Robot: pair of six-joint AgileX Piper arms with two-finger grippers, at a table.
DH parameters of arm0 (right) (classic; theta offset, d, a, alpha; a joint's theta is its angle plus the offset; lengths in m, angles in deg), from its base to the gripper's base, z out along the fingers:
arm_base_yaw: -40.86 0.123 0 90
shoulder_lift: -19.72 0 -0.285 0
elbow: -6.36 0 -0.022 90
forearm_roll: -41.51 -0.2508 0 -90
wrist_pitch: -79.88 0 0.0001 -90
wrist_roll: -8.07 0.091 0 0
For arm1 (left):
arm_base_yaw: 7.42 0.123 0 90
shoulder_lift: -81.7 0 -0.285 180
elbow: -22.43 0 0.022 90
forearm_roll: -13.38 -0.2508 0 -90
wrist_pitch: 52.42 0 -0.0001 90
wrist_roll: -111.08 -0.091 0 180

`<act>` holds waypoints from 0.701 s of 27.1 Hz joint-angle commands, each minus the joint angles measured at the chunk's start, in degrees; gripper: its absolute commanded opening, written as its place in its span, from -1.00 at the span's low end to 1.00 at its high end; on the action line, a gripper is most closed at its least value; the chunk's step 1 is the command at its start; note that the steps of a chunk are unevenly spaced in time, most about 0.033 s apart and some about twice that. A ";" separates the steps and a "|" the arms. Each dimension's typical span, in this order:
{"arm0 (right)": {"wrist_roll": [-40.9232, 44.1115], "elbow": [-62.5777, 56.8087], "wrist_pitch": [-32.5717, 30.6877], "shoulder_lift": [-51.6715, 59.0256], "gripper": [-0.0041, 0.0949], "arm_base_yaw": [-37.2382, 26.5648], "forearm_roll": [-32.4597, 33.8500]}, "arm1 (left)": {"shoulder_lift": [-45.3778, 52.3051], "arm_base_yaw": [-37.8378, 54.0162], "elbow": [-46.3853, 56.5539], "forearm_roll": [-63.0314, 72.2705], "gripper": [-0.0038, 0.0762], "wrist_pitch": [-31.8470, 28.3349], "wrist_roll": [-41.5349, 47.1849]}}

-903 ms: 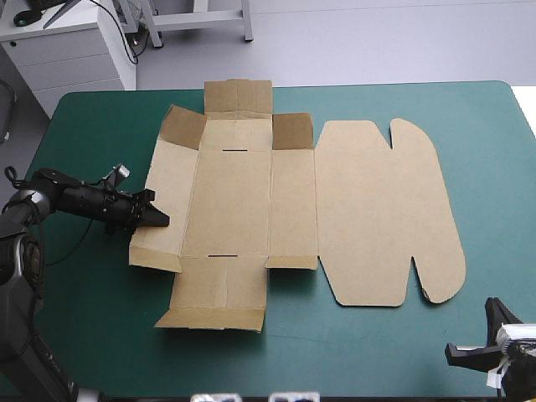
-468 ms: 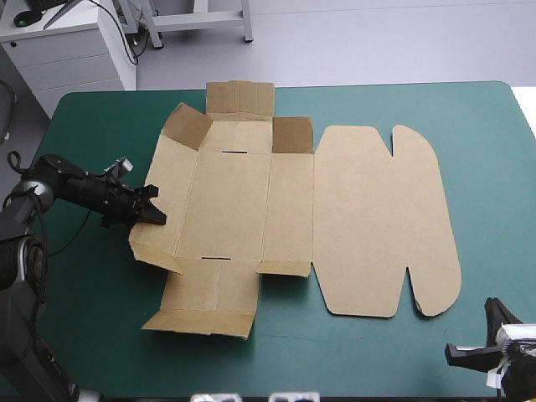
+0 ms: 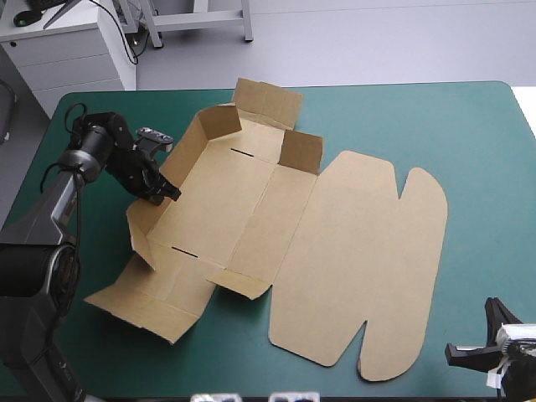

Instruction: Fold the box

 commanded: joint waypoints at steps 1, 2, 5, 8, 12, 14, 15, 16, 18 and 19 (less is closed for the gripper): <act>-0.18 1.16 4.36 1.14 -0.96 0.03 -0.04 | 2.97 -5.30 -7.21 -9.59 -0.92 3.38 -0.59; -0.18 1.16 4.36 1.14 -0.96 0.03 -0.04 | 2.97 -6.41 -8.50 -11.87 -0.92 3.38 -0.59; -0.04 1.16 4.36 1.14 -0.96 0.03 -0.04 | 2.97 -10.23 -12.34 -19.20 -0.92 3.30 -2.10; -0.04 1.16 4.51 1.14 -0.96 0.03 -0.04 | 2.97 -13.73 -13.68 -26.53 -0.92 3.30 -5.54; -0.04 1.14 4.51 1.14 -0.96 0.03 -0.04 | 2.97 -18.75 -13.67 -35.48 -0.92 3.01 -9.13; 0.08 1.14 4.51 1.14 -0.96 0.03 -0.04 | 2.97 -21.18 -13.67 -40.64 -0.92 1.74 -9.43; 0.08 1.14 4.51 1.14 -0.96 0.03 -0.04 | 2.97 -22.09 -13.67 -43.23 -0.92 0.88 -9.43; 0.08 1.14 4.51 1.14 -0.96 0.03 -0.04 | 2.97 -24.17 -13.67 -47.65 -0.92 -1.03 -9.43; 0.08 1.14 4.51 1.14 -0.96 0.03 -0.04 | 2.97 -26.53 -13.67 -50.51 -0.92 -3.92 -9.43; 0.08 1.14 4.51 1.14 -0.96 0.03 -0.04 | 2.97 -27.11 -13.67 -50.51 -0.92 -4.88 -9.43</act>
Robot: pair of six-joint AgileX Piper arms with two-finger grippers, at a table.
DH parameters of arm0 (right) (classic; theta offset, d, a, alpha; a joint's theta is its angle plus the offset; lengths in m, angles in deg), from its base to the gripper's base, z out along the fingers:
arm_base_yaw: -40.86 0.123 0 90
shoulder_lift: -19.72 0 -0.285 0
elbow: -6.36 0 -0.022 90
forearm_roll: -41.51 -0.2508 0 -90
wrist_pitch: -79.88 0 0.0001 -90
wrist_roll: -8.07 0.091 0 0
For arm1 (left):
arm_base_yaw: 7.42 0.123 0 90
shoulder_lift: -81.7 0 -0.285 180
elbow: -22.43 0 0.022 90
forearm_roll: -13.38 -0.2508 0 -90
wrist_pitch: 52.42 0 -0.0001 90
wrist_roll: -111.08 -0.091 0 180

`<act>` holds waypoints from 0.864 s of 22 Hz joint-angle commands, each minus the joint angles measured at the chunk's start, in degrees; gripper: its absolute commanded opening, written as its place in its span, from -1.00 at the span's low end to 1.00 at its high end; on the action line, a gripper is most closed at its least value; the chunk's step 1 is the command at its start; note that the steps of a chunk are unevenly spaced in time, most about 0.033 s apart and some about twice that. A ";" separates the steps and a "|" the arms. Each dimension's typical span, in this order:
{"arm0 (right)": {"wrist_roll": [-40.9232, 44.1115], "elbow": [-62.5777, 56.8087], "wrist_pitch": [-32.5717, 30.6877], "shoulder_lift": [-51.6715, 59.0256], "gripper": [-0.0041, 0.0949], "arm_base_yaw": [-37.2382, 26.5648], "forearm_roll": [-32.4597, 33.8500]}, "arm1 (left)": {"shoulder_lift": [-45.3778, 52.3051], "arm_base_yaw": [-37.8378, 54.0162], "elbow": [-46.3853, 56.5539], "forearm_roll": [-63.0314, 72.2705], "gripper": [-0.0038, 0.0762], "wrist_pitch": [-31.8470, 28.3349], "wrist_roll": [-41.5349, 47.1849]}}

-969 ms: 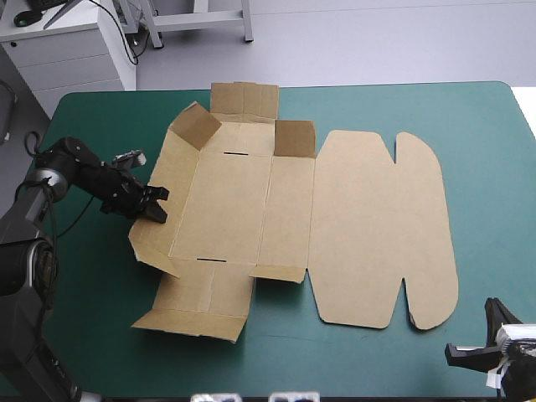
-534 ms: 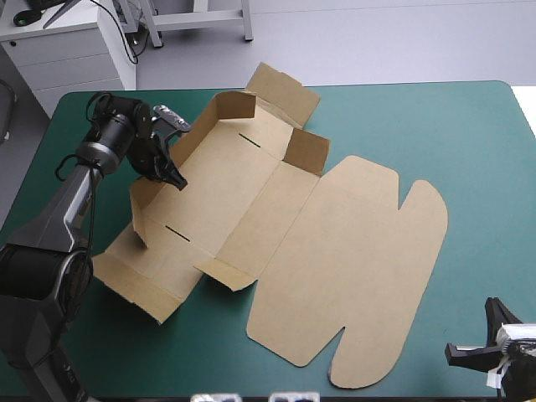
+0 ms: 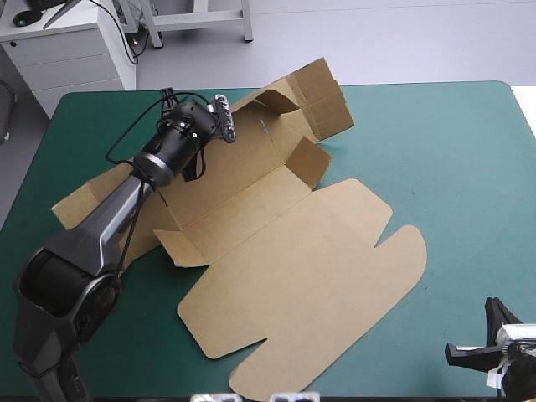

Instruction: Fold the box

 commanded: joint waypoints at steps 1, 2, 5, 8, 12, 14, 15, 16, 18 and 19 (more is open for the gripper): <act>-0.05 1.14 4.44 1.14 -0.96 0.03 -0.04 | 2.97 -3.62 -1.73 -4.55 -0.92 -5.63 -0.88; -0.05 1.14 4.44 1.14 -0.96 0.03 -0.04 | 2.97 -4.29 -1.73 -4.28 -0.92 -6.46 -0.88; -0.05 1.14 4.44 1.14 -0.96 0.03 -0.04 | 2.97 -9.88 -1.73 -4.41 -0.92 -8.31 0.87; -0.05 1.14 4.44 1.14 -0.96 0.03 -0.04 | 3.07 -15.32 1.58 -11.39 -0.92 -7.97 5.30; -0.05 1.14 4.44 1.14 -0.96 0.03 -0.04 | 4.58 -21.08 10.83 -22.50 -0.92 -10.86 13.24; -0.05 1.14 4.44 1.14 -0.96 0.03 -0.04 | 6.14 -22.67 14.18 -26.40 -0.92 -12.67 17.15; -0.05 1.14 4.44 1.14 -0.96 0.03 -0.04 | 7.32 -23.49 16.94 -29.50 -0.92 -13.67 19.76; -0.05 1.14 4.44 1.14 -0.96 0.03 -0.04 | 8.33 -24.26 18.84 -31.48 -0.92 -14.55 22.58; -0.05 1.14 4.44 1.14 -0.96 0.03 -0.04 | 11.31 -25.62 23.94 -35.60 -0.92 -15.82 27.17; -0.05 1.04 4.47 1.14 -0.96 0.03 -0.04 | 12.91 -25.99 26.56 -37.38 -0.92 -16.35 28.69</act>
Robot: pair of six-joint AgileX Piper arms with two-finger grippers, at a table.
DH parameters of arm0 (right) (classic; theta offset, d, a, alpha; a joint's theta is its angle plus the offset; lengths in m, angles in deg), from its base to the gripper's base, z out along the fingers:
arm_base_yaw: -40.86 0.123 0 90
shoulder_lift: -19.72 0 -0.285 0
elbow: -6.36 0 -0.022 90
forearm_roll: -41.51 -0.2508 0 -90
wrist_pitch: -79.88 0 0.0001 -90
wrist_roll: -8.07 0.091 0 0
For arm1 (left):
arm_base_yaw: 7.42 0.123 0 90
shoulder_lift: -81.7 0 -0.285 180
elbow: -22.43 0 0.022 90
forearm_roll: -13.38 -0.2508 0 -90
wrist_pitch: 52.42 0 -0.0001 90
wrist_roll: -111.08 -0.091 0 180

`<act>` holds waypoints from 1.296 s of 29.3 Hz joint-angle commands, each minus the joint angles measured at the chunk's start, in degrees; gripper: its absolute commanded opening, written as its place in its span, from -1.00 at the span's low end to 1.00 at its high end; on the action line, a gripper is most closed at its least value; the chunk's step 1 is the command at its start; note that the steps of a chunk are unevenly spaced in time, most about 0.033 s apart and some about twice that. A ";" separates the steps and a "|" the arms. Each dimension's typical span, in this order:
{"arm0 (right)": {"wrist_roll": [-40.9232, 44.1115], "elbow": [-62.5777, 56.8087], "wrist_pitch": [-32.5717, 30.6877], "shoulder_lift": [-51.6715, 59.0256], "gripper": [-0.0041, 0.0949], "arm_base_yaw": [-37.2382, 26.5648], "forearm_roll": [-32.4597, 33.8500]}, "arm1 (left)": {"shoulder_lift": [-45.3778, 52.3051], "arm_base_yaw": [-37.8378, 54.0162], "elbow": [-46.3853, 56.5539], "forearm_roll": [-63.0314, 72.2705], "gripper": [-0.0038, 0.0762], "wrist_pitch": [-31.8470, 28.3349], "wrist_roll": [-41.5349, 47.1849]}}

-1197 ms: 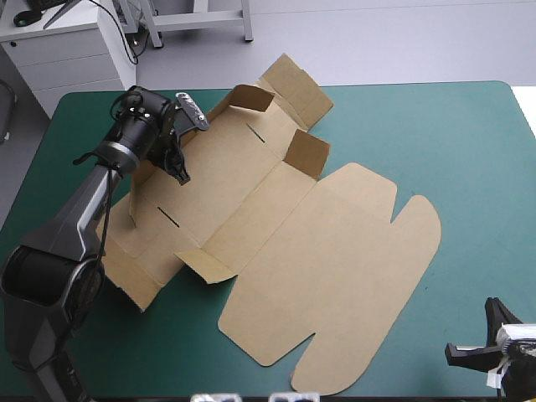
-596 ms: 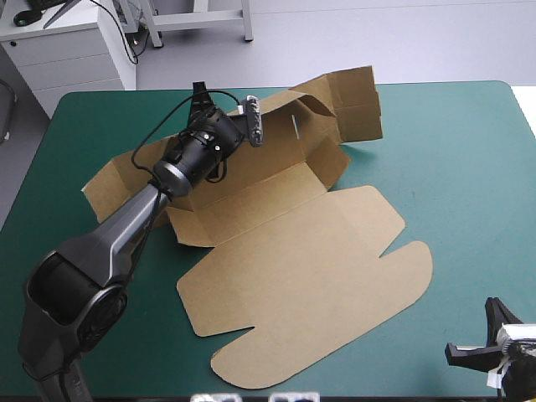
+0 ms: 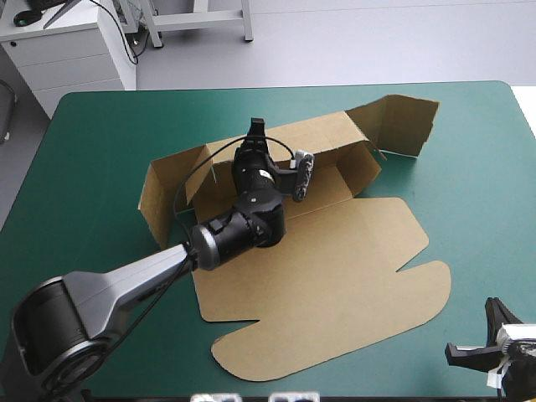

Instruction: Fold the box

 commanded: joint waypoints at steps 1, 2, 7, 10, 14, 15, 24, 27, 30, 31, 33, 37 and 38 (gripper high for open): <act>-0.11 1.04 4.36 1.14 -0.96 0.03 -0.04 | 7.56 -2.19 6.77 -8.03 -0.92 -4.40 7.31; -0.11 1.04 4.47 1.14 -0.96 0.03 -0.04 | 9.53 -2.33 9.30 -8.62 -0.92 -5.37 8.08; 0.11 1.04 4.47 1.14 -0.96 0.03 -0.04 | 16.61 -2.32 22.04 -14.11 -0.92 -6.34 9.40; 0.11 1.04 4.47 1.14 -0.96 0.03 -0.04 | 19.42 -2.32 26.09 -15.86 -0.92 -6.38 11.32; 0.32 1.04 4.47 1.14 -0.96 0.03 -0.16 | 22.99 -2.32 28.11 -14.57 -0.92 -6.81 13.22; 0.32 1.04 4.47 1.14 -0.96 0.03 -0.16 | 23.30 -2.32 28.20 -14.99 -0.92 -6.96 13.22; 0.32 1.04 4.47 1.14 -0.96 0.03 -0.16 | 20.12 -1.67 28.20 -23.38 -0.92 -15.80 15.46; 0.32 1.04 4.47 1.14 -0.96 0.03 -0.16 | 17.91 -0.86 28.20 -28.68 -0.92 -15.16 22.37; 0.46 1.04 4.47 1.14 -0.96 0.03 -0.06 | 16.24 0.26 28.20 -32.55 -0.92 -14.97 28.44; 0.46 1.04 4.47 1.14 -0.96 0.03 -0.06 | 15.72 0.42 28.20 -33.11 -0.92 -14.82 29.77; 0.46 1.04 4.47 1.14 -0.96 0.03 -0.06 | 15.28 0.96 28.20 -33.35 -0.92 -14.71 30.94; 0.46 0.92 4.69 1.14 -0.96 0.03 -0.06 | 15.28 1.39 28.20 -33.35 -0.92 -14.42 31.18; 0.46 0.77 5.05 1.14 -0.96 0.03 -0.06 | 15.28 1.39 28.20 -33.35 -0.92 -14.31 31.18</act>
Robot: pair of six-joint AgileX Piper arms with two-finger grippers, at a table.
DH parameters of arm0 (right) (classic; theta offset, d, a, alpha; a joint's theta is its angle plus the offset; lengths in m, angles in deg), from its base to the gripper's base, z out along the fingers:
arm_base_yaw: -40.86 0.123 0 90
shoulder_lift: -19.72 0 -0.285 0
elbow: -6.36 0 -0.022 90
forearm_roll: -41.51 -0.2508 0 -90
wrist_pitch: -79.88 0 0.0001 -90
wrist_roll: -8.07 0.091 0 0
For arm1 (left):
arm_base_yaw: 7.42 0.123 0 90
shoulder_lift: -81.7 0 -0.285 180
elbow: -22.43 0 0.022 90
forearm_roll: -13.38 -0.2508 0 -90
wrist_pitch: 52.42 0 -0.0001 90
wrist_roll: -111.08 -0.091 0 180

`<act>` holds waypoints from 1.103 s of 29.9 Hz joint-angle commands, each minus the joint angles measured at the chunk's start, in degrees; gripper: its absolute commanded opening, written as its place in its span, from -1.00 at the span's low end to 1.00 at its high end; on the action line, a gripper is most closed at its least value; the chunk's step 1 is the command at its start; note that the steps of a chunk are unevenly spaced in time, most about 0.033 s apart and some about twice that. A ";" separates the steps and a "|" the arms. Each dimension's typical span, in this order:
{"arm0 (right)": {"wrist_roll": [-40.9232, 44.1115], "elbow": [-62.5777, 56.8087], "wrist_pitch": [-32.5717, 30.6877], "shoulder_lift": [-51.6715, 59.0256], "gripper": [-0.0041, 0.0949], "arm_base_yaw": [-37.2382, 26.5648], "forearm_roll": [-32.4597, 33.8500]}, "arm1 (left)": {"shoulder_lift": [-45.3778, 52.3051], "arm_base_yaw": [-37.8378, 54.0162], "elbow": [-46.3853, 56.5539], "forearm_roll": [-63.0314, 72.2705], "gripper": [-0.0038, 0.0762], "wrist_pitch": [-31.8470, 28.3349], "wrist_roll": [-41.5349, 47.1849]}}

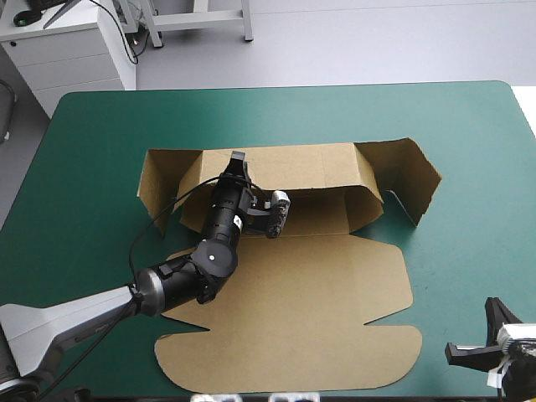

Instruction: Fold the box

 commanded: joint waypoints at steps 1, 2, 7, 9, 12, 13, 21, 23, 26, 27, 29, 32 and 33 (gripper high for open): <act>0.03 0.77 5.32 1.14 -0.96 0.03 -0.06 | 1.39 0.13 -1.30 -3.21 -0.92 0.85 1.11; -0.34 0.77 5.32 1.14 -0.96 0.03 -0.06 | 1.39 0.13 -1.30 -3.08 -0.92 0.85 1.11; -1.63 2.36 3.61 -2.27 -0.95 0.03 0.57 | 1.39 0.13 -1.30 -3.01 -0.92 0.85 2.25; -1.63 4.98 3.22 -6.79 -0.95 0.03 0.37 | 1.39 0.13 -1.30 -3.01 -0.92 0.85 2.25; -1.63 10.72 3.84 -15.56 -0.96 0.03 -1.65 | 1.39 0.13 -1.30 -3.01 -0.92 0.72 2.25; -1.63 12.52 3.80 -18.08 -0.96 0.03 -2.70 | 1.39 0.13 -1.30 -3.01 -0.92 0.72 2.25; -9.06 29.11 10.72 -42.79 -0.96 0.03 -13.10 | 1.39 0.13 -1.30 -3.01 -0.92 1.09 1.53; -11.81 33.35 11.17 -48.99 -0.96 0.03 -16.22 | 1.39 0.13 -1.30 -3.01 -0.92 1.09 2.06; -14.70 40.28 11.06 -58.47 -0.96 0.03 -20.19 | 1.39 0.13 -1.30 -3.01 -0.92 1.09 2.38; -15.41 42.74 10.93 -61.76 -0.96 0.03 -21.37 | 1.39 0.13 -1.30 -3.01 -0.92 1.09 2.44; -16.46 47.59 10.28 -67.42 -0.96 0.03 -23.75 | 1.39 0.13 -1.30 -3.01 -0.92 1.09 2.44; -17.36 54.39 8.17 -76.24 -0.96 0.03 -25.67 | 1.39 0.13 -1.30 -3.01 -0.92 1.09 2.44; -18.34 56.66 7.36 -78.95 -0.96 0.03 -26.71 | 1.39 0.13 -1.30 -3.01 -0.92 1.09 2.44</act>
